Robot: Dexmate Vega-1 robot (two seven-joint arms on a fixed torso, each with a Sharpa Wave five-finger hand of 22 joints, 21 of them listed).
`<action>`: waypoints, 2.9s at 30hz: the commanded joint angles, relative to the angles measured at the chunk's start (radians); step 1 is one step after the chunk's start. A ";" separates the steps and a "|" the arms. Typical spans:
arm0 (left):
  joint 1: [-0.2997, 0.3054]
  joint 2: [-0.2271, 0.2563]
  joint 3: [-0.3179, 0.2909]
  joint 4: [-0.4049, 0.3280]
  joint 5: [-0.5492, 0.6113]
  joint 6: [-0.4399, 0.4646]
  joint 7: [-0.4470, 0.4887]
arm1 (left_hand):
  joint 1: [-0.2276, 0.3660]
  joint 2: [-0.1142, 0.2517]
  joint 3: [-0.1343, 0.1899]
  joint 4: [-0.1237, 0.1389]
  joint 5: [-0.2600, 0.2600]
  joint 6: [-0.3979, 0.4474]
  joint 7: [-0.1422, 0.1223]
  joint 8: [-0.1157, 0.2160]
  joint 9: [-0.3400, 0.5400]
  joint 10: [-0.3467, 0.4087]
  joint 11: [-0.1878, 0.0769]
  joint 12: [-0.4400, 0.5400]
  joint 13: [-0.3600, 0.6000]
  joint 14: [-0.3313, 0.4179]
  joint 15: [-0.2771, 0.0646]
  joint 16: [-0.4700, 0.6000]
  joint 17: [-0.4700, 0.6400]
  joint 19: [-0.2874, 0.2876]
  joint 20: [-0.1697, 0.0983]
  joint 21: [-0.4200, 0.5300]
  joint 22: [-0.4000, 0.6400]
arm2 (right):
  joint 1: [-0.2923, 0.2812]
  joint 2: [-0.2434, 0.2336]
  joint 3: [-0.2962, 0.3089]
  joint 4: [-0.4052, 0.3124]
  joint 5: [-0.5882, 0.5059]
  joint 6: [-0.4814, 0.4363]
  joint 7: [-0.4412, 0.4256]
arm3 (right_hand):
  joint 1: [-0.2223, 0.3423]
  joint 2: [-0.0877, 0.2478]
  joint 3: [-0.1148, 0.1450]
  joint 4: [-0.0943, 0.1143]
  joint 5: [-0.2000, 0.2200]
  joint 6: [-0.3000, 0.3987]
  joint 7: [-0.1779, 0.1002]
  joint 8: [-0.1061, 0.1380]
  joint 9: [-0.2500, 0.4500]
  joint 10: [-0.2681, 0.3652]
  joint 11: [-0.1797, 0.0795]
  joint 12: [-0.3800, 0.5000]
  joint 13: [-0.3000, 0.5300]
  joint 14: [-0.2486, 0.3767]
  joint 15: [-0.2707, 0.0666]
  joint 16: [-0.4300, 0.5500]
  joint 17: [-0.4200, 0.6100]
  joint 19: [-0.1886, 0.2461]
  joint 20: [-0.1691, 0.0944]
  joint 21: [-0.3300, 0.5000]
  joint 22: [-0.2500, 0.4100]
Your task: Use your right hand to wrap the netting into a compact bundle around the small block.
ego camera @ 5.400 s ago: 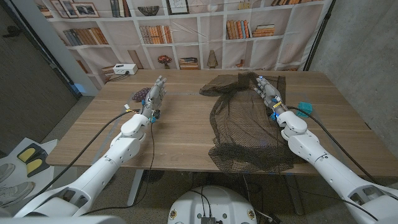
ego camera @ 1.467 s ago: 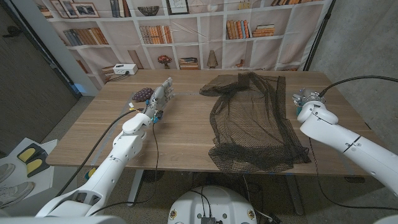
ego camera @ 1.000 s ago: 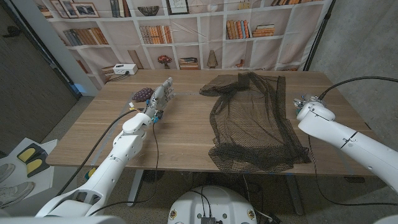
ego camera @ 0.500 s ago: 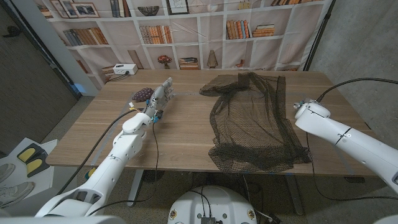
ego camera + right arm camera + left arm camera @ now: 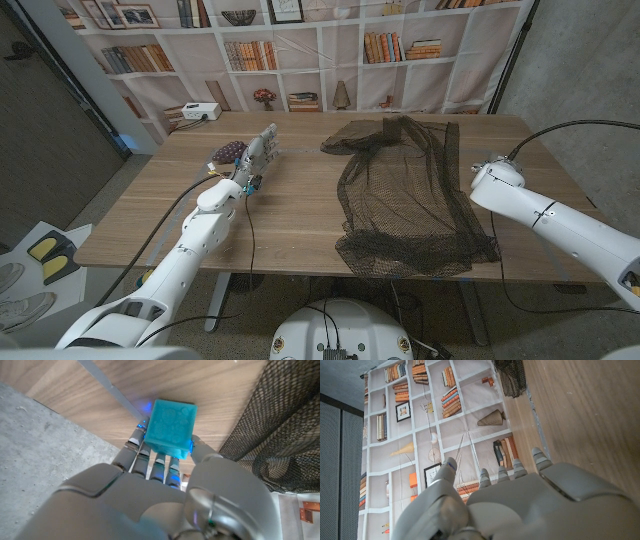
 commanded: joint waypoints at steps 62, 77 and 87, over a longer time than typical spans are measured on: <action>-0.072 -0.005 -0.006 0.110 -0.010 -0.004 -0.086 | -0.014 -0.003 0.014 0.002 0.005 0.001 0.001 -0.002 0.005 0.009 0.004 -0.007 0.003 0.004 0.006 -0.007 0.004 0.008 0.006 0.003 0.006 | -0.213 0.047 0.088 -0.270 -0.465 0.522 -0.063 | 0.313 0.068 -0.063 0.010 0.000 0.376 0.005 0.154 0.096 0.427 -0.045 0.262 0.135 0.446 -0.333 0.156 0.208 0.020 -0.021 0.212 0.041; -0.065 -0.005 -0.007 0.099 -0.011 -0.001 -0.081 | -0.015 -0.003 0.016 0.002 0.005 0.001 0.001 -0.002 0.005 0.009 0.003 -0.008 0.003 0.005 0.008 -0.007 0.004 0.008 0.006 0.003 0.007 | -0.211 0.095 0.075 -0.218 -0.517 0.581 -0.002 | 0.318 0.067 -0.067 0.015 0.000 0.377 0.007 0.157 0.099 0.429 -0.043 0.262 0.128 0.449 -0.332 0.143 0.205 0.013 -0.021 0.224 0.037; -0.057 -0.003 -0.010 0.090 -0.012 -0.002 -0.076 | -0.016 -0.004 0.017 0.001 0.005 0.001 0.001 -0.002 0.005 0.008 0.003 -0.009 0.003 0.005 0.006 -0.008 0.004 0.007 0.006 0.002 0.007 | -0.194 0.124 0.055 -0.166 -0.556 0.591 0.044 | 0.322 0.066 -0.069 0.016 0.000 0.377 0.005 0.158 0.101 0.431 -0.042 0.262 0.123 0.452 -0.331 0.135 0.206 0.011 -0.022 0.232 0.034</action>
